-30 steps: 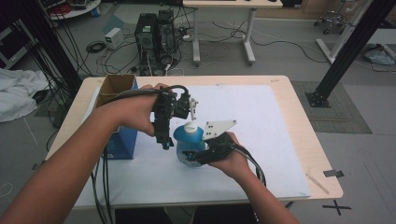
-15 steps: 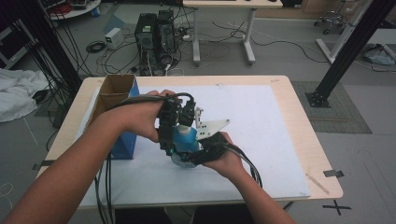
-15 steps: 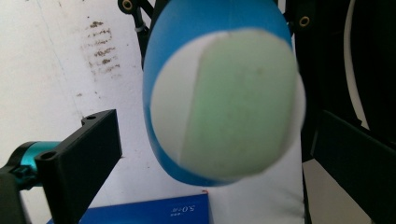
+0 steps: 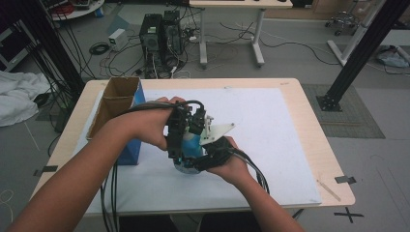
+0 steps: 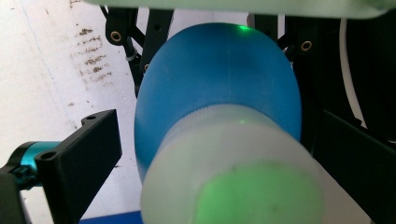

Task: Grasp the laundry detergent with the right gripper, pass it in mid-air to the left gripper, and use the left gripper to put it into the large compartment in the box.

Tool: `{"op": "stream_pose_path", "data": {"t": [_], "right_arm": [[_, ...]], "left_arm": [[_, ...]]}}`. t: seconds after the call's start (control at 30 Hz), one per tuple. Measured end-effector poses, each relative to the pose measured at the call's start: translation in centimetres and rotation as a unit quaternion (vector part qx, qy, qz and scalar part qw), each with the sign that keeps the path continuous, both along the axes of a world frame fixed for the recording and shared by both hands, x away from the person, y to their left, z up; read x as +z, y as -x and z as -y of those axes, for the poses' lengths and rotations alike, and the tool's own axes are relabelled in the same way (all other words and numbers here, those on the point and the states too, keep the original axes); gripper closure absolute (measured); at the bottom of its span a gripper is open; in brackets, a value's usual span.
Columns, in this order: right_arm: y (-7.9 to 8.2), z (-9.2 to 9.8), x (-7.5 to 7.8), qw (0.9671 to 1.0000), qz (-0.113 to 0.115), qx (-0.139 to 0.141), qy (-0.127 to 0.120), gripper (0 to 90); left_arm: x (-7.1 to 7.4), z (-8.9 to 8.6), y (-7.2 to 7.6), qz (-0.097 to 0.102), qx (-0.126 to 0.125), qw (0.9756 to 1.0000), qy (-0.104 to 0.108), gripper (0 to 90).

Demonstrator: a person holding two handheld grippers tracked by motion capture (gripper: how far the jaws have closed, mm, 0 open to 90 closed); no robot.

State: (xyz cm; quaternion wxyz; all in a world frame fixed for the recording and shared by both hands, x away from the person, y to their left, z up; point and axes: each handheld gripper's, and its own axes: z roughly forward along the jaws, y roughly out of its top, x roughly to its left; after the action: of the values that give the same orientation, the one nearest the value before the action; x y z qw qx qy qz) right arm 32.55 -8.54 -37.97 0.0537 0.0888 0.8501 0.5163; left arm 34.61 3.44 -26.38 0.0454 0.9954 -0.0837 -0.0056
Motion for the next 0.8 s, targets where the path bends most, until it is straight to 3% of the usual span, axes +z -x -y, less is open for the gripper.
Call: {"op": "stream_pose_path", "data": {"t": [0.43, 0.8], "right_arm": [[0.14, -0.30, -0.04, 1.0000, -0.004, 0.004, 0.002, 47.5], [0.15, -0.36, -0.02, 1.0000, 0.001, 0.003, 0.002, 47.5]], "left_arm": [[-0.31, 0.17, 0.15, 0.007, -0.002, 1.0000, -0.007, 1.7], [-0.58, 0.15, 0.16, 0.009, -0.002, 0.9999, -0.009, 8.5]]}}
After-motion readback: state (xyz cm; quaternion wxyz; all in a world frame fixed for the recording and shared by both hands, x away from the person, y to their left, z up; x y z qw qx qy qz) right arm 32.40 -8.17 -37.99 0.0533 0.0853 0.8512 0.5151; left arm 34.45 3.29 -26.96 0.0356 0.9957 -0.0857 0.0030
